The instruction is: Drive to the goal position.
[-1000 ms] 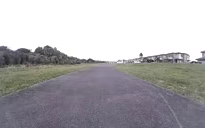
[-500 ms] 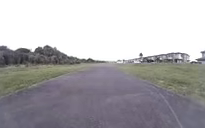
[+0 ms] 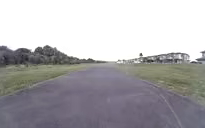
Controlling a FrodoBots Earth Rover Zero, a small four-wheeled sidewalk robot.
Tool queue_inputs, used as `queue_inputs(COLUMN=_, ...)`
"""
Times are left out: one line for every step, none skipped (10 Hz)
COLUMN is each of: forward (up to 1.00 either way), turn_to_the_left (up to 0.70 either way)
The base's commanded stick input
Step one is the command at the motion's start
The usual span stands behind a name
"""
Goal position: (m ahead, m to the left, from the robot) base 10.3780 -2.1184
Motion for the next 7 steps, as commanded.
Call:
queue_inputs(forward=0.10, turn_to_the_left=0.00)
queue_inputs(forward=0.10, turn_to_the_left=0.00)
queue_inputs(forward=0.10, turn_to_the_left=0.00)
queue_inputs(forward=0.10, turn_to_the_left=0.00)
queue_inputs(forward=0.10, turn_to_the_left=0.00)
queue_inputs(forward=0.10, turn_to_the_left=0.00)
queue_inputs(forward=0.10, turn_to_the_left=0.00)
